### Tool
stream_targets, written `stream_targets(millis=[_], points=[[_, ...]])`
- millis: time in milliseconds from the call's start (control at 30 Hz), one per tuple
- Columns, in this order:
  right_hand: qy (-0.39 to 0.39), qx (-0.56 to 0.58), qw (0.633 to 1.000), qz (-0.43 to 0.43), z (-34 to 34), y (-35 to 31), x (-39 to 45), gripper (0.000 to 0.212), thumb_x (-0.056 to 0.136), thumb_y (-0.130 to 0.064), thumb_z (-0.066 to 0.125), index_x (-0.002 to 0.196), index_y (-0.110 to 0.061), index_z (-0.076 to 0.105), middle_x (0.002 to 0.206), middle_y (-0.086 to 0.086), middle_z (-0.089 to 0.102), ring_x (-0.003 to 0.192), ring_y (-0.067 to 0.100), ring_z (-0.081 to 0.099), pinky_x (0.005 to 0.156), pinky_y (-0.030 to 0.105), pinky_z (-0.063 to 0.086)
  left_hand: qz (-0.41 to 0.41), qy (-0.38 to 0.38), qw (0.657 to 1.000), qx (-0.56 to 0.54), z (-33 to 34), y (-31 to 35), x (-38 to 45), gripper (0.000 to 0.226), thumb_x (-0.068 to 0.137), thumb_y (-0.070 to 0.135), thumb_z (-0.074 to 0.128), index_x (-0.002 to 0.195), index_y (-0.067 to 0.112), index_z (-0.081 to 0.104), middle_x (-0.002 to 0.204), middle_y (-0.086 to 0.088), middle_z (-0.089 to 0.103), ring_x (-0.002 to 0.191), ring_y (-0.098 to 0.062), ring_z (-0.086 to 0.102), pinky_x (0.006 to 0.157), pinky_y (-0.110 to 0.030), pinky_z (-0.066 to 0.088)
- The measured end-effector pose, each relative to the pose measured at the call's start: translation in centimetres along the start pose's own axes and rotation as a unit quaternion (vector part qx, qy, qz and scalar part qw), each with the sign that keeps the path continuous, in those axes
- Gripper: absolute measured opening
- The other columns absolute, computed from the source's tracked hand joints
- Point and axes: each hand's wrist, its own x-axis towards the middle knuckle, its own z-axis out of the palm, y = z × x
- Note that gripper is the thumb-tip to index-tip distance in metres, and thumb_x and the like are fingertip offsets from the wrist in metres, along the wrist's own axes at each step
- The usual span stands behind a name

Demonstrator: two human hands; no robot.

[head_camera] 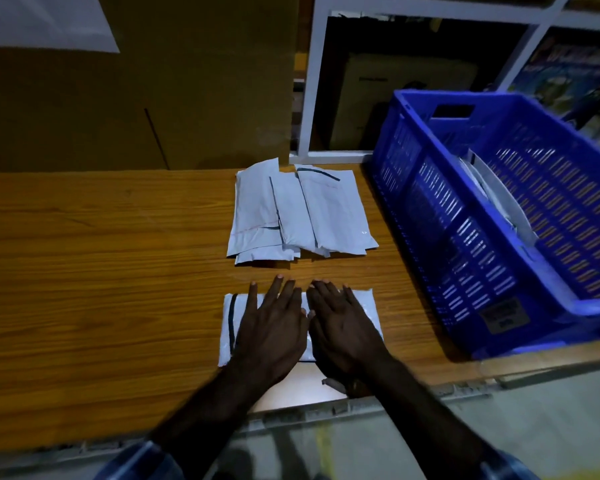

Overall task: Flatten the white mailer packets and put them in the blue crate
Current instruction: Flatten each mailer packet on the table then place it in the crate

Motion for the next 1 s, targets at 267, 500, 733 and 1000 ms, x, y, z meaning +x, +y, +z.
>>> stream_targets(millis=[267, 500, 733, 1000], points=[[-0.038, -0.021, 0.998, 0.035, -0.2, 2.4, -1.8, 0.053, 0.106, -0.031, 0.028, 0.142, 0.005, 0.045, 0.153, 0.022, 0.038, 0.145, 0.033, 0.031, 0.118, 0.052, 0.026, 0.030, -0.034, 0.999, -0.003, 2.0, 1.2, -0.3, 0.054, 0.100, 0.046, 0.027, 0.138, 0.020, 0.056, 0.145, -0.009, 0.050, 0.140, -0.029, 0.038, 0.110, -0.061, 0.023], [-0.032, 0.006, 0.998, 0.044, 0.4, 2.6, -2.2, 0.054, 0.107, -0.034, 0.029, 0.149, -0.001, 0.037, 0.159, 0.015, 0.028, 0.150, 0.027, 0.020, 0.122, 0.045, 0.017, 0.037, -0.055, 0.998, 0.009, 2.2, 1.2, -0.2, 0.058, 0.102, 0.050, 0.019, 0.142, 0.022, 0.050, 0.150, -0.008, 0.045, 0.143, -0.029, 0.034, 0.111, -0.061, 0.022], [-0.041, 0.016, 0.994, 0.102, -0.2, 3.3, -1.4, 0.065, 0.102, -0.042, 0.010, 0.153, -0.005, 0.031, 0.162, 0.014, 0.020, 0.151, 0.026, 0.013, 0.122, 0.037, -0.001, 0.041, -0.082, 0.996, 0.021, 1.1, 1.3, 0.9, 0.056, 0.099, 0.044, 0.021, 0.144, 0.024, 0.047, 0.152, -0.009, 0.041, 0.145, -0.028, 0.030, 0.111, -0.063, 0.023], [-0.043, -0.043, 0.995, 0.082, -0.3, 2.8, -1.6, 0.057, 0.104, -0.036, 0.023, 0.149, -0.005, 0.038, 0.159, 0.014, 0.029, 0.149, 0.029, 0.023, 0.121, 0.049, 0.012, 0.035, -0.083, 0.996, 0.015, 1.5, 0.9, 0.5, 0.057, 0.099, 0.044, 0.023, 0.146, 0.021, 0.045, 0.154, -0.007, 0.038, 0.146, -0.027, 0.028, 0.113, -0.055, 0.020]])
